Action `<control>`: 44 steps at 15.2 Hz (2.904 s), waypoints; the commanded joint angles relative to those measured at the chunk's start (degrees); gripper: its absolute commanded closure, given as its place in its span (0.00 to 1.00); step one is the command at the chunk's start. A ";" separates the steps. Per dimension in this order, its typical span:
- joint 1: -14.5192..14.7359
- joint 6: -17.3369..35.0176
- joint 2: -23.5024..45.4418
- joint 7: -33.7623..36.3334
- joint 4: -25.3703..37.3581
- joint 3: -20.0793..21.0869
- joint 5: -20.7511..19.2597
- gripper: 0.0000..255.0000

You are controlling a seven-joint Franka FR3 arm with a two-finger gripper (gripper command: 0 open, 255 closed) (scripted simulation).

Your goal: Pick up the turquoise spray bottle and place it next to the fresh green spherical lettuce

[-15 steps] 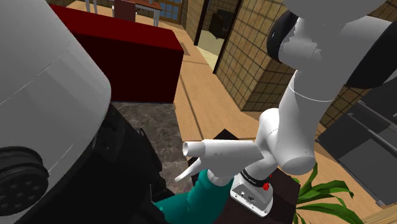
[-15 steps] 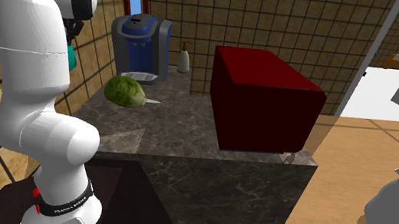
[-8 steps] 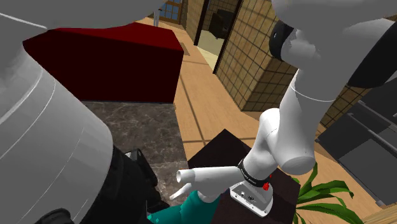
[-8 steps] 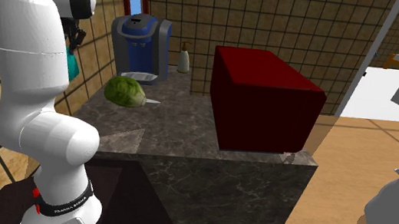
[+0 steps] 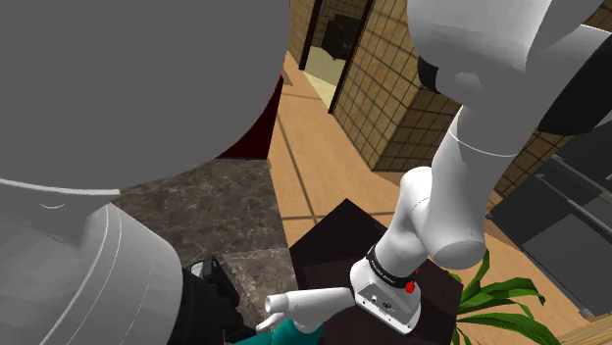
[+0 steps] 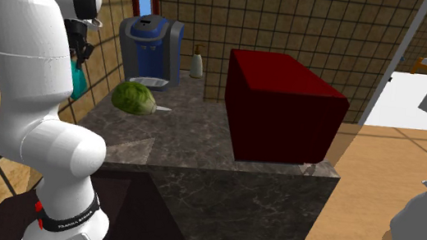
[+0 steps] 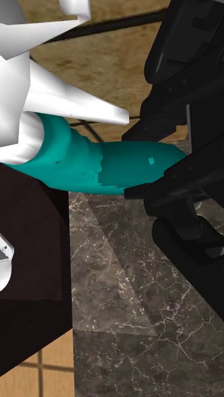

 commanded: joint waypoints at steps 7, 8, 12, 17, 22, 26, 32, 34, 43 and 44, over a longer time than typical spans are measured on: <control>-0.11 6.07 0.39 -0.69 -5.77 -0.20 -0.44 1.00; -0.10 6.80 0.52 -0.74 -6.40 -0.22 -0.53 1.00; -0.02 9.71 1.17 -0.85 -8.78 -0.32 -0.92 1.00; 0.15 13.28 2.29 -0.86 -11.44 -0.49 -1.54 1.00; 0.40 16.79 3.73 -0.73 -13.75 -0.70 -2.31 1.00; 0.66 19.55 5.10 -0.54 -15.36 -0.94 -3.04 1.00; 1.14 23.59 7.48 -0.13 -17.39 -1.41 -4.30 1.00; 1.33 24.91 8.36 0.04 -17.96 -1.60 -4.76 1.00; 1.39 25.50 8.70 0.09 -18.28 -1.68 -4.96 0.00; 1.37 25.65 8.63 0.07 -18.49 -1.67 -4.92 0.00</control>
